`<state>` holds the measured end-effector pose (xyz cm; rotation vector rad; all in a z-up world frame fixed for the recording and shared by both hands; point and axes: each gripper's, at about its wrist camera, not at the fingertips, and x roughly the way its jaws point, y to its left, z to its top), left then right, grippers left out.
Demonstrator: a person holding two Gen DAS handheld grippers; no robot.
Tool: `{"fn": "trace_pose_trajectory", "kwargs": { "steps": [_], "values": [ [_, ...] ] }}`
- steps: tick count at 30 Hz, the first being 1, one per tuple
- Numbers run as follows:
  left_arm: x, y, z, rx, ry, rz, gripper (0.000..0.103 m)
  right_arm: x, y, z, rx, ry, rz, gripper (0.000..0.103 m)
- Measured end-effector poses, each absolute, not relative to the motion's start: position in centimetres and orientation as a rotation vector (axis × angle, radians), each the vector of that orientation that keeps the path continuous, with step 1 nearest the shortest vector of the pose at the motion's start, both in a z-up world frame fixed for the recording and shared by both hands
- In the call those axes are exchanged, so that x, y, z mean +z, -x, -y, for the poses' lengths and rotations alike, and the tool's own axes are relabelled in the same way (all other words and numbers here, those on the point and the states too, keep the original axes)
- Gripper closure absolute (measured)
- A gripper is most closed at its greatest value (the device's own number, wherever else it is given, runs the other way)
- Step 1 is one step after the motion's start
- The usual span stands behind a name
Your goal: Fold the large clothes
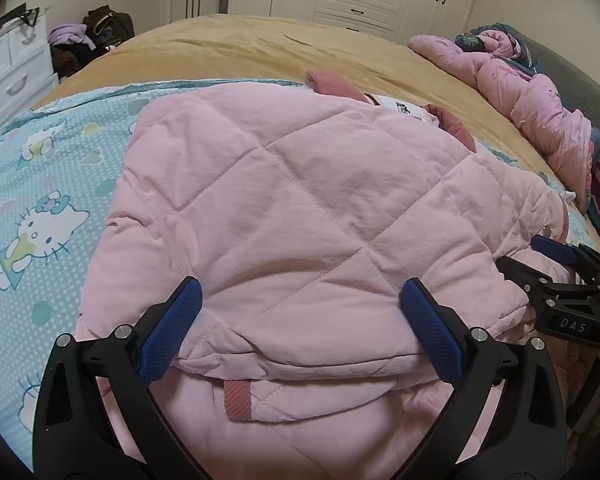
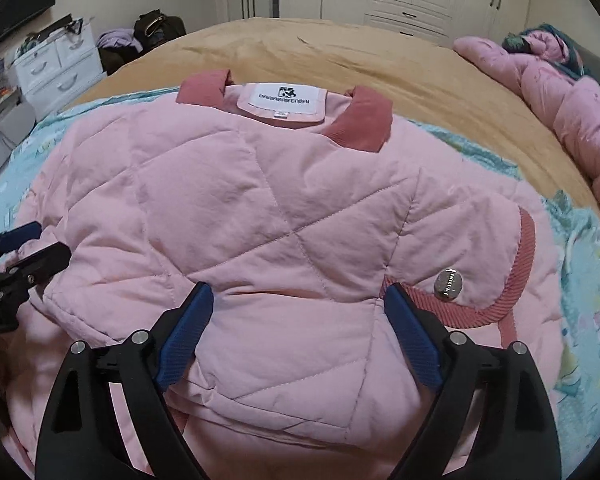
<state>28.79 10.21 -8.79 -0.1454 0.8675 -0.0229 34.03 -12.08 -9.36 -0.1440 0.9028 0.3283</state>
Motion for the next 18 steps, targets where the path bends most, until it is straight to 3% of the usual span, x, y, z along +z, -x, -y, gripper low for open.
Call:
{"fn": "trace_pose_trajectory", "kwargs": {
  "steps": [6,9,18],
  "values": [
    [-8.3,-28.6,-10.1,-0.019,0.157,-0.857,0.01,-9.1,-33.6,12.9,0.347,0.094,-0.865,0.015],
    [-7.6,-28.2,-10.2,-0.025,0.165,-0.851,0.01,-8.2,-32.6,13.9,0.389,0.033,-0.836,0.008],
    [-6.3,-27.3,-10.3,-0.004,0.163,-0.834,0.009,-5.9,-30.5,16.3,0.418,-0.099,-0.815,0.007]
  ]
}}
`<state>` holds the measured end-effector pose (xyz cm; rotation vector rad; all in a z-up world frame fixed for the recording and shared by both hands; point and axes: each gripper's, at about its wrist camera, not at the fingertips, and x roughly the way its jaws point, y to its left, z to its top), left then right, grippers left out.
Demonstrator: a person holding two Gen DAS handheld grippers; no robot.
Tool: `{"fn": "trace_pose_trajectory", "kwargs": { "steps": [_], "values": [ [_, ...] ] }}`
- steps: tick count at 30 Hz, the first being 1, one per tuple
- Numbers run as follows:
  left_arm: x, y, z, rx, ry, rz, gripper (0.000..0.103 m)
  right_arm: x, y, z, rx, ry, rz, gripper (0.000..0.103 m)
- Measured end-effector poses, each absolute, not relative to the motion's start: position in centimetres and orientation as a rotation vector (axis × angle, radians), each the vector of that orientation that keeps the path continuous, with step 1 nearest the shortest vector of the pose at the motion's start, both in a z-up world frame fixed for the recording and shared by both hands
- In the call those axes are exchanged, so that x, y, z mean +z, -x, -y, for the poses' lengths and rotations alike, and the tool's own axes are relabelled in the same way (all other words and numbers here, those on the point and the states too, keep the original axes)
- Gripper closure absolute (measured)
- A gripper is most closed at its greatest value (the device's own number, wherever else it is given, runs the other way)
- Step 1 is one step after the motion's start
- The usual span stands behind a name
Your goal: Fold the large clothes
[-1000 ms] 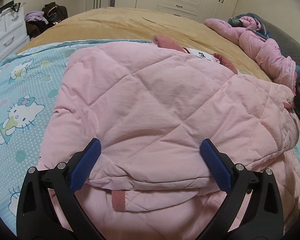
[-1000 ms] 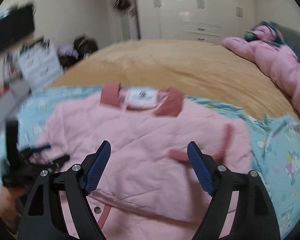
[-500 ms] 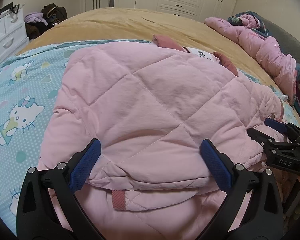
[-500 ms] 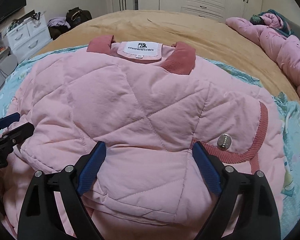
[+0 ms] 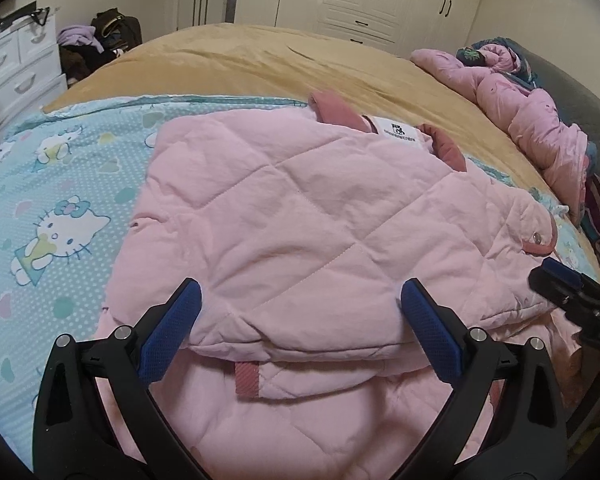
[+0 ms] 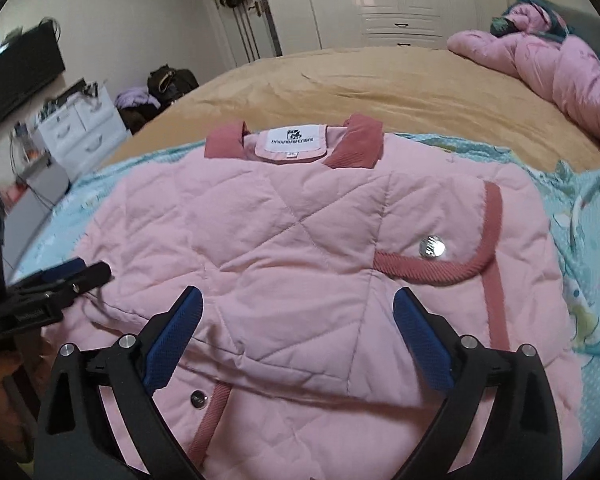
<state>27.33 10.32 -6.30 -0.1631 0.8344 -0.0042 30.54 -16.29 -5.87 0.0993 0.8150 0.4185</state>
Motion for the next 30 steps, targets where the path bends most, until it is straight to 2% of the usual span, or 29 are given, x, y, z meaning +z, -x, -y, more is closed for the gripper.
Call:
{"fn": "trace_pose_trajectory", "kwargs": {
  "steps": [12,30],
  "values": [
    [-4.2,-25.6,-10.1,0.022,0.19,-0.8,0.009,-3.9,-29.0,17.5,0.421,-0.156,-0.813,0.007],
    [2.8,-20.4,-6.2,0.003,0.156,-0.659,0.009,2.8,-24.4,20.7,0.435,-0.197,-0.698,0.007]
  ]
}}
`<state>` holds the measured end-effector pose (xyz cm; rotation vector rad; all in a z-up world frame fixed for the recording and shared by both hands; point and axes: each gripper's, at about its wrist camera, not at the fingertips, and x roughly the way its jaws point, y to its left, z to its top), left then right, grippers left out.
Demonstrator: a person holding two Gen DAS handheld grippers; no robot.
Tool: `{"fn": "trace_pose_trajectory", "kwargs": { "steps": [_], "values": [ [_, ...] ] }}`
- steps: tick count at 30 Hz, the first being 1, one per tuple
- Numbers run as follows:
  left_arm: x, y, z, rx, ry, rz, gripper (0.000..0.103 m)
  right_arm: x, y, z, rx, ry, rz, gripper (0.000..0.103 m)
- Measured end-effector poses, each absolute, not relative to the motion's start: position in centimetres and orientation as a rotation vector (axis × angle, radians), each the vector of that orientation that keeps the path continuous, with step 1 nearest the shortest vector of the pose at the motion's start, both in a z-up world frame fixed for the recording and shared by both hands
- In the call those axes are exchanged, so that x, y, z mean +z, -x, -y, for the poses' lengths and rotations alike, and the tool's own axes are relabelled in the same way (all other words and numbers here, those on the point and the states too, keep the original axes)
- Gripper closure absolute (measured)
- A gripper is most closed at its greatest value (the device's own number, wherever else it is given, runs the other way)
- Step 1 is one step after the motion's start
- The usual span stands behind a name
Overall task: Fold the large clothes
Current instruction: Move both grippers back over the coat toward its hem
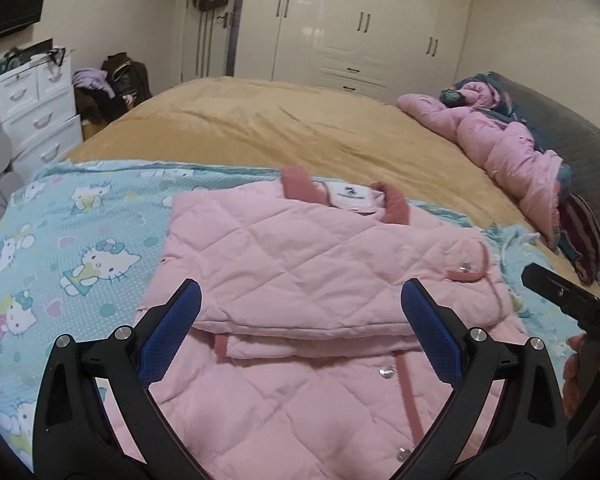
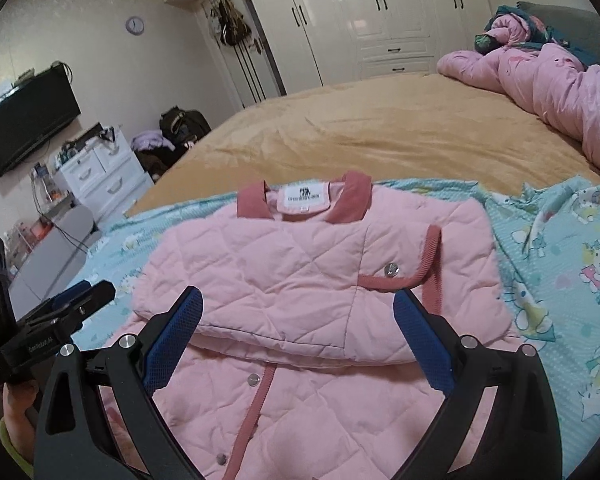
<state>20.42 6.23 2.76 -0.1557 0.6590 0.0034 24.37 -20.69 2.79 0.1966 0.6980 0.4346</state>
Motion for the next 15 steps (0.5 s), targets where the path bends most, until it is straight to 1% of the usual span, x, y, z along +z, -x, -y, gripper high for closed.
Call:
{"fn": "trace_pose_trajectory", "kwargs": {
  "steps": [11,13,15],
  "values": [
    [5.7,-16.9,-6.4,0.015,0.178,-0.619,0.009,5.2,-21.6,22.4,0.454,-0.196,-0.661,0.007],
    [5.9,-16.4,-6.4,0.013,0.185,-0.614,0.009,5.6,-21.1,22.4,0.453,-0.19,-0.649,0.005],
    [6.2,-16.0,-6.3,0.013,0.187,-0.611,0.009,6.0,-20.7,22.5,0.454,-0.188,-0.638,0.004]
  ]
}}
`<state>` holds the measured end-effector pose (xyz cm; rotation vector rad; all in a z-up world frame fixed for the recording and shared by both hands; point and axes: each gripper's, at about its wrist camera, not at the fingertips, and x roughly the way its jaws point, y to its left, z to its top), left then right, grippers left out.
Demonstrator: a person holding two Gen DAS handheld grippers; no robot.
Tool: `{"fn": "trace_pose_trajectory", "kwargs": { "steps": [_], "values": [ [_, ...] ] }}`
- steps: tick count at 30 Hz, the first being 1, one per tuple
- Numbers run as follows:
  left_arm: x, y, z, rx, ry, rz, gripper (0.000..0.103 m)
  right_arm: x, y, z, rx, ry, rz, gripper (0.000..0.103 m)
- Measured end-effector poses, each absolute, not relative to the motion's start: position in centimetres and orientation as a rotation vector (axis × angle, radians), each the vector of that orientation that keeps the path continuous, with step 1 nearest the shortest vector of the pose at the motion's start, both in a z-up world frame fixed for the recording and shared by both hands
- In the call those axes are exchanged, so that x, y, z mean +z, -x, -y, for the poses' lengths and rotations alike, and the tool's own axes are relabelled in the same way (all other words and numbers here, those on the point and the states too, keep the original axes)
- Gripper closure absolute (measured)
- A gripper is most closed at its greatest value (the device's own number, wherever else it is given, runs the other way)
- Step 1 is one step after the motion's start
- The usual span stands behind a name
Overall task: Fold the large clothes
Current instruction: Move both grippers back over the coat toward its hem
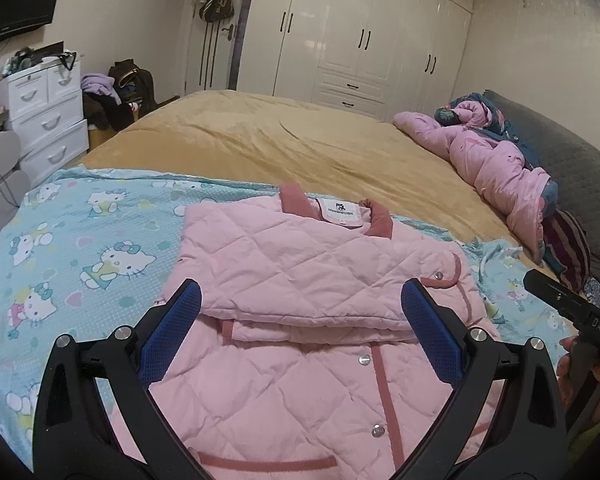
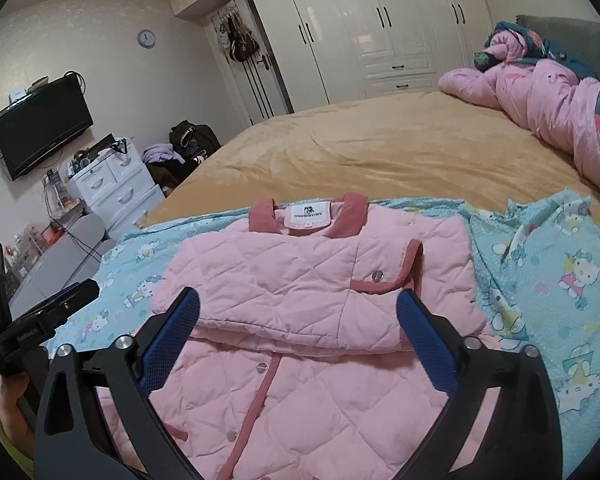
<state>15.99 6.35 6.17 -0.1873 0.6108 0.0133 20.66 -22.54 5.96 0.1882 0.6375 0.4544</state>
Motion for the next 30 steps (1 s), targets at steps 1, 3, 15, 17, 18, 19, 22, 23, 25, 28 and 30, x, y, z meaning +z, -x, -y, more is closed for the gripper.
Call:
{"fn": "trace_pose_trajectory", "kwargs": {
  "steps": [1,3,15,17,18,19,22,23,25,28,30],
  "values": [
    [6.3,-15.7,-6.3,0.015,0.183,-0.607,0.009,6.1,-20.5,22.6,0.455,-0.189,-0.634,0.004],
    [6.6,-15.3,-6.2,0.017,0.177,-0.603,0.009,6.5,-20.1,22.7,0.463,-0.191,-0.628,0.004],
    [7.4,-12.1,-6.0,-0.002,0.192,-0.585,0.009,8.0,-17.4,23.3,0.492,-0.194,-0.598,0.004],
    [7.5,-11.6,-6.0,-0.001,0.191,-0.584,0.009,8.2,-17.0,23.6,0.496,-0.197,-0.592,0.004],
    [7.5,-11.3,-6.0,0.001,0.189,-0.583,0.009,8.2,-16.8,23.6,0.497,-0.197,-0.591,0.004],
    [7.6,-11.0,-5.9,0.003,0.187,-0.581,0.009,8.3,-16.6,23.7,0.497,-0.196,-0.59,0.004],
    [7.7,-10.2,-6.0,0.007,0.185,-0.579,0.009,8.5,-15.9,24.0,0.5,-0.186,-0.588,0.004],
    [7.8,-10.0,-6.0,0.011,0.183,-0.578,0.009,8.5,-15.6,24.0,0.501,-0.185,-0.588,0.004],
    [7.8,-9.3,-6.0,0.016,0.177,-0.577,0.009,8.5,-15.2,24.1,0.504,-0.181,-0.589,0.004],
    [7.8,-8.5,-6.1,0.024,0.175,-0.578,0.009,8.5,-14.5,24.3,0.51,-0.182,-0.592,0.004],
    [7.8,-8.0,-6.1,0.031,0.171,-0.579,0.009,8.5,-14.0,24.4,0.514,-0.18,-0.592,0.004]
  ]
}}
